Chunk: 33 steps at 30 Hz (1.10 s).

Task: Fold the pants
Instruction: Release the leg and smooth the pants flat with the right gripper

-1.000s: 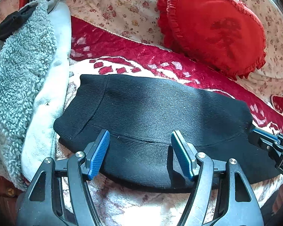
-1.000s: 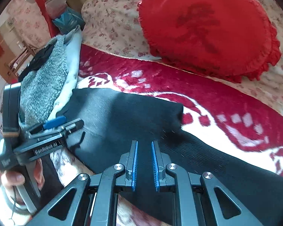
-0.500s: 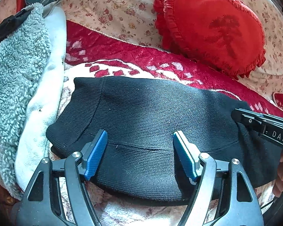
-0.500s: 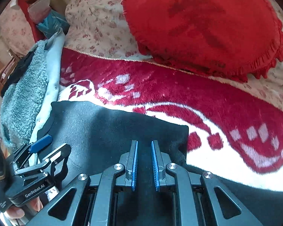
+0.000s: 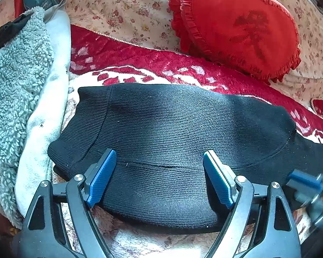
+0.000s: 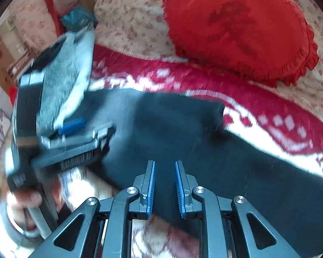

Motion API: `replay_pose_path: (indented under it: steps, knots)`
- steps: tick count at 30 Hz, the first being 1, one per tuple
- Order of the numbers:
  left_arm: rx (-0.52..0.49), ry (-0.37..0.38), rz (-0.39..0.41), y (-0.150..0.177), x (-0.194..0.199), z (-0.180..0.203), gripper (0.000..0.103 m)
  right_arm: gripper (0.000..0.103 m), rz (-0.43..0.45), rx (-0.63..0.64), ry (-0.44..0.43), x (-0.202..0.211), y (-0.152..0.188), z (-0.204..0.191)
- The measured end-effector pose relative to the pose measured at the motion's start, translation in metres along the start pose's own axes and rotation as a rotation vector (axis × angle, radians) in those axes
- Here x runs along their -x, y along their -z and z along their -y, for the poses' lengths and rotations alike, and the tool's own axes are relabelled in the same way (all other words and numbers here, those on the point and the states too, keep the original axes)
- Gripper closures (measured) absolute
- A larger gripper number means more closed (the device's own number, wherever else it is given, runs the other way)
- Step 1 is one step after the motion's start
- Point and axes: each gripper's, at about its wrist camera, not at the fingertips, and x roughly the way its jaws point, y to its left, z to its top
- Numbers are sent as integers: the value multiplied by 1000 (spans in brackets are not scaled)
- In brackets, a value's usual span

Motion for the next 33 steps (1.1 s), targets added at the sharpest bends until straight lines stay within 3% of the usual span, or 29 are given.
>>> replay_pose_path:
  steps: [4, 10, 21, 33]
  knots:
    - [-29, 19, 10, 4, 1, 1, 18, 85, 4, 19, 42, -9, 16, -4]
    - [-24, -4, -2, 9, 13, 8, 18, 83, 4, -20, 34, 16, 20, 2]
    - [10, 71, 6, 17, 39, 24, 18, 83, 27, -150, 8, 30, 35, 31]
    - [-47, 89, 6, 23, 43, 50, 18, 74, 45, -242, 7, 35, 42, 57]
